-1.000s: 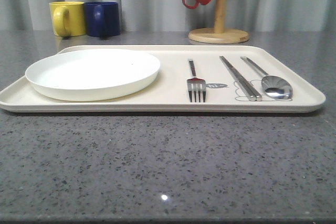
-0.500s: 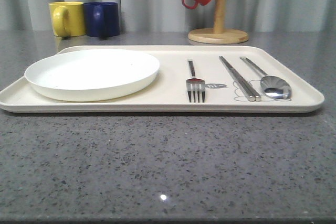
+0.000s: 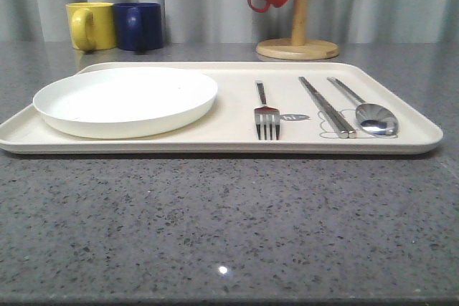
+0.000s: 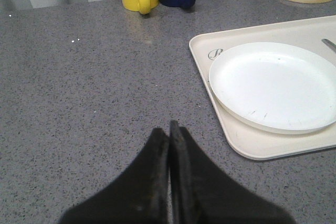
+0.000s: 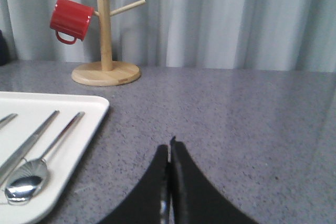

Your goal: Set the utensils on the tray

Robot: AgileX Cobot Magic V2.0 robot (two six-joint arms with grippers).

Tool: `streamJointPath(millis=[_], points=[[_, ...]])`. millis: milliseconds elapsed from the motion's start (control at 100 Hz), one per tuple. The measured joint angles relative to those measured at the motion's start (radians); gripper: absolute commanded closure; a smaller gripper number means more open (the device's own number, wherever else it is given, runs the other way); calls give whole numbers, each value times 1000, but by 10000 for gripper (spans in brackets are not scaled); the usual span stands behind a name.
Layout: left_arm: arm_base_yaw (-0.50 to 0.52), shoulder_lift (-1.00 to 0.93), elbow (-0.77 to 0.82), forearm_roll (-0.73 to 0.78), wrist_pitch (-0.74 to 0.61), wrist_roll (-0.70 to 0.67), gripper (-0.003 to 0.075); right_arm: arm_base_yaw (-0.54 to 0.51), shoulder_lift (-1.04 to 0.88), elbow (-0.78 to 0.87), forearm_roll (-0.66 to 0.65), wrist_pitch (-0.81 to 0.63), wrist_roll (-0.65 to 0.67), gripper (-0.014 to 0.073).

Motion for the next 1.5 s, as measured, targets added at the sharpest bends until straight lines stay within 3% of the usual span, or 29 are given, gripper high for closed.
streamJointPath(millis=[310,1369,1499], points=[[0,0,0,0,0,0,739,-32,-197,92,77,114,-36,655],[0,0,4,0,0,0,739,-35,-199,92,82,146,-38,655],[24,-25,61,32,-76,0,739,-35,-199,92,82,146,-38,655]])
